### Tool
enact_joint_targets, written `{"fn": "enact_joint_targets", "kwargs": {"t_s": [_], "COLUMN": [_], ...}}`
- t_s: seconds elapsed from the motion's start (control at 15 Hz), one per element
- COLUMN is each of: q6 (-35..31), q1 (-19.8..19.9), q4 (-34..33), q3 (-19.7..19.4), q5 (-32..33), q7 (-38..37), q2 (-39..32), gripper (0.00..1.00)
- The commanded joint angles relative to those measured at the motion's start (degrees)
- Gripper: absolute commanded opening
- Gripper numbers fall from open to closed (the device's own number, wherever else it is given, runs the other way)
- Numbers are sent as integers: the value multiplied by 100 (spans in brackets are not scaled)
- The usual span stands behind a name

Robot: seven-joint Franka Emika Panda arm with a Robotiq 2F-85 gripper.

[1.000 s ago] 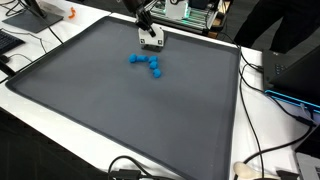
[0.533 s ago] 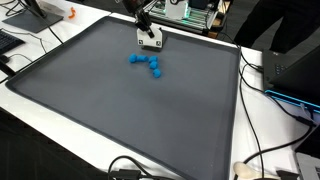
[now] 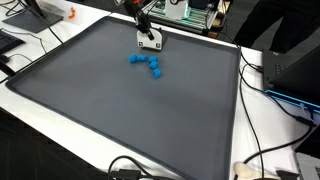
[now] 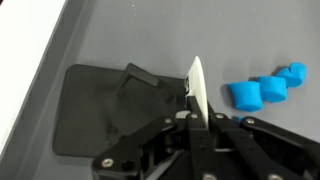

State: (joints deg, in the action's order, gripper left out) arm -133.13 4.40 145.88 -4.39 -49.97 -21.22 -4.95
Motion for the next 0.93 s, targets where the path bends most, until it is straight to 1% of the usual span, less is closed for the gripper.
{"fn": "enact_joint_targets", "kwargs": {"t_s": [0.0, 0.27, 0.33, 0.4, 0.47, 0.67, 0.8, 0.87], "q6": [-180, -168, -161, -127, -136, -93, -76, -65], "q1": [-31, -32, -34, -30, -32, -34, -35, -34], "q4": [69, 69, 74, 73, 85, 131, 148, 154], "q3": [19, 17, 15, 8, 7, -6, -11, -16], "q5": [-214, -173, -152, -113, -101, 15, 84, 141], "q7": [180, 143, 127, 98, 80, -30, -87, -141], "q2": [-61, -58, -48, -25, -1, 142, 212, 247], "gripper": [1, 1, 29, 29, 34, 59, 73, 81]}}
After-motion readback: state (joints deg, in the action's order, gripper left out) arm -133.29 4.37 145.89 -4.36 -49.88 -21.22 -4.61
